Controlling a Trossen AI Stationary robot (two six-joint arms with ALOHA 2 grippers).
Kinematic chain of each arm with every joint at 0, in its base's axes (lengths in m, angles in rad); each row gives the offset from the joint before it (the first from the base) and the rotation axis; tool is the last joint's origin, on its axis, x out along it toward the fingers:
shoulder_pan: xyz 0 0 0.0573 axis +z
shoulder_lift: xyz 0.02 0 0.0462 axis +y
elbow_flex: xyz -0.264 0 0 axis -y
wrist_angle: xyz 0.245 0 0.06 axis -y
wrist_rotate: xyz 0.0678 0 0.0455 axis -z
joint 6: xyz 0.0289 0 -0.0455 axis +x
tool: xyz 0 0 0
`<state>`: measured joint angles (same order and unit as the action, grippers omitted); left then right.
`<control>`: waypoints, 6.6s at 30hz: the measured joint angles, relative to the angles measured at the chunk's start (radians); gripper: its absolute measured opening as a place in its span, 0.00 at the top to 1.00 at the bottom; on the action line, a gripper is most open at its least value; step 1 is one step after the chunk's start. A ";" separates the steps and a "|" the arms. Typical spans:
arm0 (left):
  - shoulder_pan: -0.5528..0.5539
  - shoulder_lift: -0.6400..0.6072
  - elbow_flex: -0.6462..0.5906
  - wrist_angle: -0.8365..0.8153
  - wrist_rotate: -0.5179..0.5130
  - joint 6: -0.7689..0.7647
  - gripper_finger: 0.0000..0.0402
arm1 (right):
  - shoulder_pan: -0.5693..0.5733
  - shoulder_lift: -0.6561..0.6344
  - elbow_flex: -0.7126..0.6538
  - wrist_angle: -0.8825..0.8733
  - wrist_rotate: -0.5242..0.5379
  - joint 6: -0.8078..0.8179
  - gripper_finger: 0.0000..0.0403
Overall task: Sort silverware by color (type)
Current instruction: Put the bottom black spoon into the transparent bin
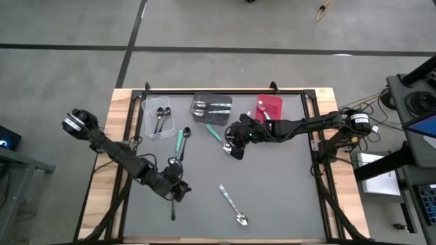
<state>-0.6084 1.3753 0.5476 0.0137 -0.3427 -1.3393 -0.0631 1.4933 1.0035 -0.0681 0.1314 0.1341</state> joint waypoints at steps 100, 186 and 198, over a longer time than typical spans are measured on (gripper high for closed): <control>0.015 0.096 0.531 -1.058 0.315 0.396 0.65 | 0.432 0.193 0.537 -0.802 -0.073 0.370 0.85; -0.338 0.401 0.615 -0.927 -0.248 -0.800 1.00 | 0.414 0.177 0.486 -0.701 0.131 -0.216 0.85; -0.344 0.193 0.615 -0.582 -0.487 0.041 1.00 | 0.396 0.177 0.426 -0.604 0.122 -0.279 0.85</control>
<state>-0.9523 1.5678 1.1629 -0.5682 -0.8295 -1.2988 0.3328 1.6698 1.4290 -0.6720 0.2534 -0.1450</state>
